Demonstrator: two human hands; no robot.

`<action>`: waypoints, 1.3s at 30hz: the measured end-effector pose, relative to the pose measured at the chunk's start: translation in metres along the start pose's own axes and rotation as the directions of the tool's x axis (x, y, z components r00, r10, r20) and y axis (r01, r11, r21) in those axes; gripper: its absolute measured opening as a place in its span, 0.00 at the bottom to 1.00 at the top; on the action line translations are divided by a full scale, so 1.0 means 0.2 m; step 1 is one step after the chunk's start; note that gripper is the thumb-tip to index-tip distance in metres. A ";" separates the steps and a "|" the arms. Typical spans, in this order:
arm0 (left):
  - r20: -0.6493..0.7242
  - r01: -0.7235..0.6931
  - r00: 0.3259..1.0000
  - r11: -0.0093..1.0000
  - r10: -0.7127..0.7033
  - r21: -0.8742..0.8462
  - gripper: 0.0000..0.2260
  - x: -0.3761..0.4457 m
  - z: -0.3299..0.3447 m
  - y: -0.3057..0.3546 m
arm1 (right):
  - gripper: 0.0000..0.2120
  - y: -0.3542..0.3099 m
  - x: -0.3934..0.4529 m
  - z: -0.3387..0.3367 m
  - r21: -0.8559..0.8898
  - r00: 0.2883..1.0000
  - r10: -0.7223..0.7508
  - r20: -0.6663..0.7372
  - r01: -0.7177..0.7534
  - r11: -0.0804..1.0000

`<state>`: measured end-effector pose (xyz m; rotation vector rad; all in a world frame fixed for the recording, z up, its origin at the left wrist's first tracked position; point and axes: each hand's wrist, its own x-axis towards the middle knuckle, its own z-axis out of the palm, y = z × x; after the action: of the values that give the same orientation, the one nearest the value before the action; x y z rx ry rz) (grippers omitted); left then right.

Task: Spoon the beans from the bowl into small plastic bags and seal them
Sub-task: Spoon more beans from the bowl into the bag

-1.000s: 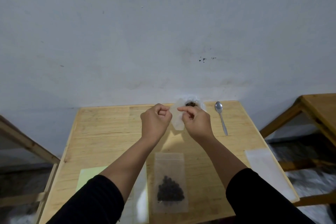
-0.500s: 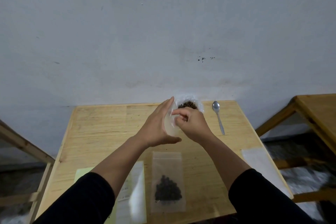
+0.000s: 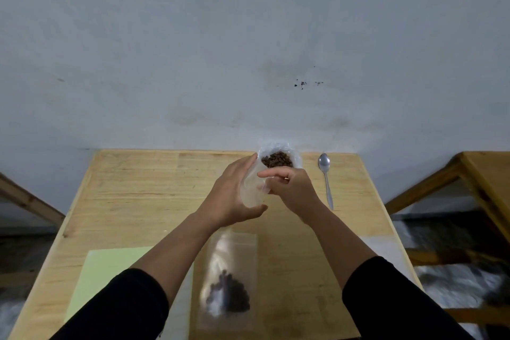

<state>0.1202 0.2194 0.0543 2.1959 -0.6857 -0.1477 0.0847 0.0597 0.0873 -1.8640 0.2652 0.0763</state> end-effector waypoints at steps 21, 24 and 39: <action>-0.201 0.269 0.943 0.963 -0.263 0.003 0.50 0.22 0.35 0.05 | 0.10 0.52 0.35 -0.44 -0.305 0.945 0.034 -0.326 -0.139 0.942; -0.249 0.297 0.926 0.955 -0.285 0.010 0.51 0.22 0.37 0.06 | 0.13 0.67 0.32 -0.49 -0.416 0.901 0.097 -0.424 -0.289 0.862; -0.316 0.381 0.873 0.924 -0.372 -0.037 0.48 0.21 0.32 -0.02 | 0.08 0.65 0.28 -0.49 -0.203 0.776 0.254 -0.577 -0.438 0.876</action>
<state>0.1375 0.1562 0.0146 2.2876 -0.0735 0.0201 0.1029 -0.0787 -0.0149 -2.1170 1.0565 -0.1627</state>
